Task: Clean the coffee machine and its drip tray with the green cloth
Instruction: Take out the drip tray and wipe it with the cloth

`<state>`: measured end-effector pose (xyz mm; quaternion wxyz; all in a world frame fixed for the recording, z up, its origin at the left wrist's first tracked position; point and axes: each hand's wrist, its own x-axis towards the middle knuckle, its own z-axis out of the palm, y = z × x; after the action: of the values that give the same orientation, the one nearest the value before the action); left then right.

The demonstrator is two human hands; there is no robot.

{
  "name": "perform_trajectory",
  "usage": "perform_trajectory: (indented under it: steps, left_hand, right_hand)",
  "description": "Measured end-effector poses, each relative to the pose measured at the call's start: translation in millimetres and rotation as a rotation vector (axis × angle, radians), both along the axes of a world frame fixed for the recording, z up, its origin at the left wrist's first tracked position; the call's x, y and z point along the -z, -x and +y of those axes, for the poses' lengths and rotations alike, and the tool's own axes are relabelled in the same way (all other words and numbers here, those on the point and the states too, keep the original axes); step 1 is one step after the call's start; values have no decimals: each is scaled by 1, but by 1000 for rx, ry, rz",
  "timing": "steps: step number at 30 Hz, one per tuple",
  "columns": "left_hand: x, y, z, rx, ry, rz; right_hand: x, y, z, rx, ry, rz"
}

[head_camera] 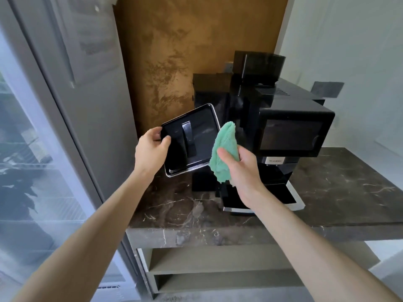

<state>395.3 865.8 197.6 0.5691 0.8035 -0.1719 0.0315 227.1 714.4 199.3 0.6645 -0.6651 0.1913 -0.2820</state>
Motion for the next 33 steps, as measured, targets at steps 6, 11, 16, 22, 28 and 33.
perform_trajectory:
  steps: [6,11,16,22,28,33]
  left_hand:
    - [-45,-1,-11,122,180,-36]
    - [-96,4,-55,232,378,31]
    - [-142,-2,-105,416,586,247]
    - [-193,-34,-195,354,602,293]
    - [-222,-69,-286,288,517,288]
    - [-231,-97,-344,265,383,260]
  right_hand:
    - [-80,-11,-34,102,6,-66]
    - [-143,-16,-73,180,-41,-125]
    - [-180,-21,-128,282,36,-90]
    - [-207,-36,-209,310,228,-52]
    - [-232,-70,-302,312,343,57]
    - [-238,-106,-368,301,412,137]
